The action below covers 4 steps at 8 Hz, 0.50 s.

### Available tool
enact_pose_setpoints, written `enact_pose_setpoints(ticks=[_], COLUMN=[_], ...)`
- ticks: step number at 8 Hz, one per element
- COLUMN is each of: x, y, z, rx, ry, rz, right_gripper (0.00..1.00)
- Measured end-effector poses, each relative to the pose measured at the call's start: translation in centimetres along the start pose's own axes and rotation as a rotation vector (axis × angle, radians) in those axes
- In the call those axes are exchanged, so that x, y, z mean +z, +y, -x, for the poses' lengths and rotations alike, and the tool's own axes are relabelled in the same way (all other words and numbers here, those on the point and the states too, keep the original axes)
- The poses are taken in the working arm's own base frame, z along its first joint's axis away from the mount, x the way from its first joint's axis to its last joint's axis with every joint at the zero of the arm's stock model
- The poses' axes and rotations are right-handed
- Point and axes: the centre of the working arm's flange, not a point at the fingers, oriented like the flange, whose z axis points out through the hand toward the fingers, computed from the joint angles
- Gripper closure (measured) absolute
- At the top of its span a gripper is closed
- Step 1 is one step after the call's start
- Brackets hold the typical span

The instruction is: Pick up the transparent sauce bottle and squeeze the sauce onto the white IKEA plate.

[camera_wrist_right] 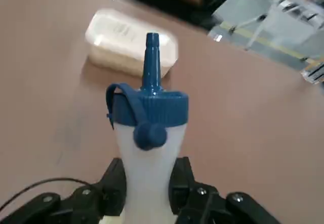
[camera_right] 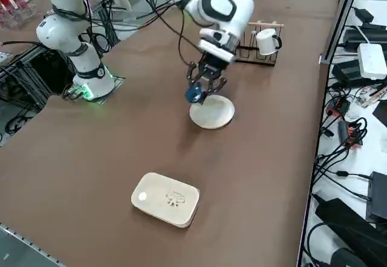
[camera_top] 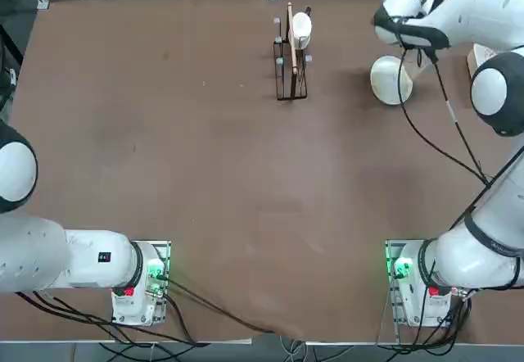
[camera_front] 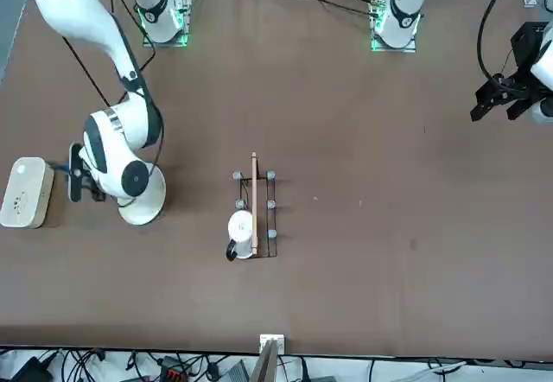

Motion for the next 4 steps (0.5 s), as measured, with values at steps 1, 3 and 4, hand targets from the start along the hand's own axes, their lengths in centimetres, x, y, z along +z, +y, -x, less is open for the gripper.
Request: enact_pose_setpoints(ticks=[1,3,4], x=[-2.0,-4.7,-5.7], y=[-1.0,-2.7,-2.9], z=[0.8,4.9,7.0], rx=[-0.074,-0.173,-0.224], ry=[-0.062,-0.110,-0.146], rz=[-0.034,-0.120,-0.153], right_gripper=[0.56,0.56,0.56])
